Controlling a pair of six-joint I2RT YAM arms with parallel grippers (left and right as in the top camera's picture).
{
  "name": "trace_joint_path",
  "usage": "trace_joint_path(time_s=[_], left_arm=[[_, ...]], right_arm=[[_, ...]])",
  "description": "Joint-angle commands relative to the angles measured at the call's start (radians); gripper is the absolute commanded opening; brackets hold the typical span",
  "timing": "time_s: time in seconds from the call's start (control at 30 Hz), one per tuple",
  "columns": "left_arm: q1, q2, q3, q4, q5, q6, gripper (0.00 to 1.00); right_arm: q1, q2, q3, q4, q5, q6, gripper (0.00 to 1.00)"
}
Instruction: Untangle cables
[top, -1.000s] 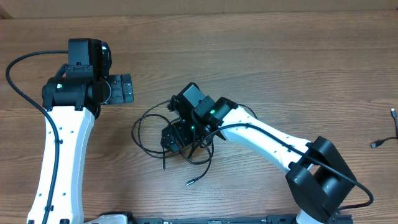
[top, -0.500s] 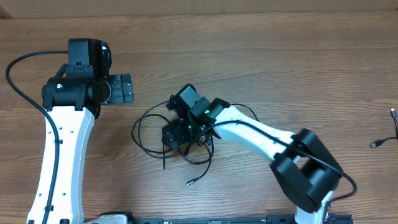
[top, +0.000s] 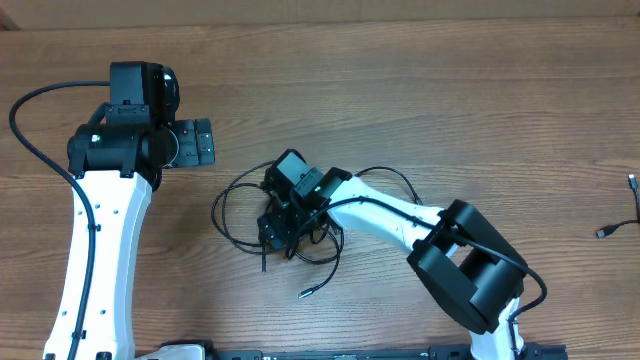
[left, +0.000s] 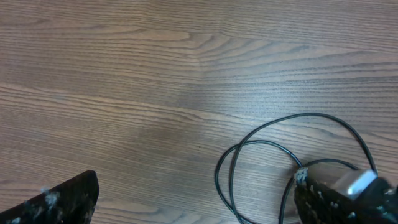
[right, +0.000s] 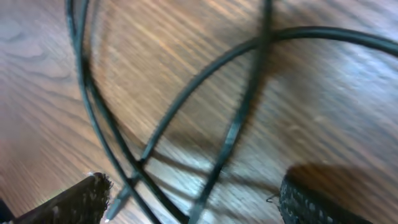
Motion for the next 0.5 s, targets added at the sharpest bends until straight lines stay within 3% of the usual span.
trace_joint_path(time_s=[0.0,0.1,0.3,0.4,0.47], left_arm=[[0.005,0.007,0.008,0.004,0.009,0.011,1.0],[0.005,0.007,0.008,0.004,0.009,0.011,1.0],[0.005,0.007,0.008,0.004,0.009,0.011,0.99],[0.005,0.007,0.008,0.004,0.009,0.011,0.99],[0.005,0.007,0.008,0.004,0.009,0.011,1.0]], right_arm=[[0.027,0.054,-0.007,0.014,-0.001,0.003,0.79],[0.027,0.054,-0.007,0.024,-0.001,0.003,0.64],[0.02,0.054,-0.007,0.043,0.011,0.003,0.16],[0.002,0.054,-0.005,0.037,0.025,0.003,0.04],[-0.032,0.051,0.011,0.001,0.025,0.003,0.04]])
